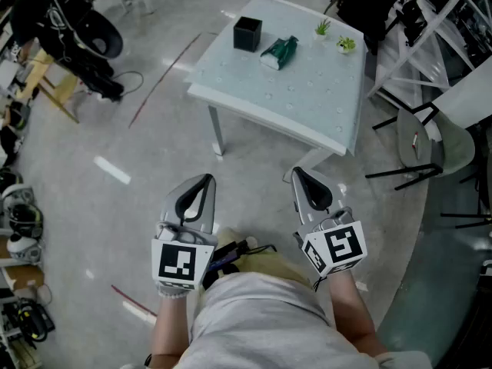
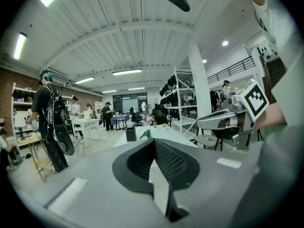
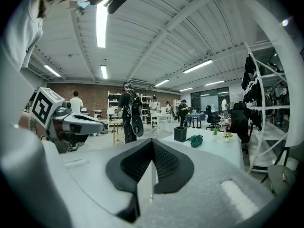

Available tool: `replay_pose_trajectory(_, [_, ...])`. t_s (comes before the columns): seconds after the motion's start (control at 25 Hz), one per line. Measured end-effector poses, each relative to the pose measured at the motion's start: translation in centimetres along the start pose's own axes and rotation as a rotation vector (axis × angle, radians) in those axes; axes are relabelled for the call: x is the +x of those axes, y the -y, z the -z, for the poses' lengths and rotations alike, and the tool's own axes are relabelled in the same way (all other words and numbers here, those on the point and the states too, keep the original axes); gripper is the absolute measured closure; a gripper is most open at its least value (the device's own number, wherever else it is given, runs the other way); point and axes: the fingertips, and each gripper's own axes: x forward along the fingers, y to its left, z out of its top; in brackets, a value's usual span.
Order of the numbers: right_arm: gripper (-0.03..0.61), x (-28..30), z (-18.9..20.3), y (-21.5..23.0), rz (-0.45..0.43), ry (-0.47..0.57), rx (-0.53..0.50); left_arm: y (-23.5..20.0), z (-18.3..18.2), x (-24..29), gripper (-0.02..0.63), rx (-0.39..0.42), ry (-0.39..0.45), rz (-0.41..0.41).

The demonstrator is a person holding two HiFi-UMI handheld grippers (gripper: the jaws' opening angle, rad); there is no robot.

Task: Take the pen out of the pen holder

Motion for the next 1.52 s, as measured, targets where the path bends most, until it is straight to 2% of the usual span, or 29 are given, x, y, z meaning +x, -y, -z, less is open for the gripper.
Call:
replay_pose_trajectory(0.56, [0.578,-0.3,0.0,-0.3,-0.001,0.005,0.003,0.2,-0.1,-0.1,0.598,0.003,0.012,0.003])
replay_pose_trajectory(0.92, [0.577,-0.4,-0.4,-0.6,-0.009,0.026,0.041,0.2,-0.1,-0.5,0.598,0.003,0.016,0.001])
replay_pose_trajectory(1.0, [0.516,-0.3,-0.4,-0.8,-0.02,0.028,0.049,0.2,-0.1,-0.7,0.598,0.001,0.015,-0.003])
replay_pose_trajectory(1.12, [0.49,-0.5,-0.4,-0.9,-0.027,0.029,0.053,0.3,-0.2,-0.8,0.598,0.001,0.017,-0.007])
replay_pose_trajectory(1.52, [0.482,-1.9,0.0,-0.4,-0.028,0.031,0.061,1.4,-0.7,-1.3,0.598,0.01,0.026,-0.022])
